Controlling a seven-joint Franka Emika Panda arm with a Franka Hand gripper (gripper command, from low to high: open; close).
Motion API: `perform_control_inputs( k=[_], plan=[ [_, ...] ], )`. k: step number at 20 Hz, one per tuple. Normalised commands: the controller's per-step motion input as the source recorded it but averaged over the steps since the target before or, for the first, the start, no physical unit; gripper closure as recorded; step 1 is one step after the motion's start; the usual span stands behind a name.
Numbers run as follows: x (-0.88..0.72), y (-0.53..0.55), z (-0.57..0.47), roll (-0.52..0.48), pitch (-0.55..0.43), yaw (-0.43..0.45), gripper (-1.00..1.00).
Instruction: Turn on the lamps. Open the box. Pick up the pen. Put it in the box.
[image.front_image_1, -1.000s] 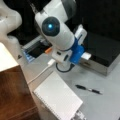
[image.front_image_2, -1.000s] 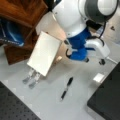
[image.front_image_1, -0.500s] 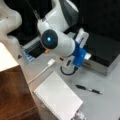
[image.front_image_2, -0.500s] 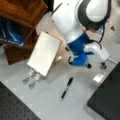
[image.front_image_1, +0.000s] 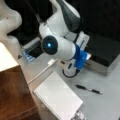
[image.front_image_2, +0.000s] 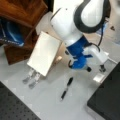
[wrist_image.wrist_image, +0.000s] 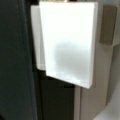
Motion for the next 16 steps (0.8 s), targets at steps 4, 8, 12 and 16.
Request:
perform_control_inputs(
  k=[4,8,12,16],
  plan=[
    [0.28,-0.08,-0.10,0.184,-0.066,-0.001,-1.00],
    [0.24,-0.07,-0.09,0.162,-0.048,0.012,-1.00],
    [0.18,-0.06,-0.07,0.166,-0.036,0.034,-1.00],
    [0.13,-0.05,-0.04,0.212,-0.035,0.043,-1.00]
  ],
)
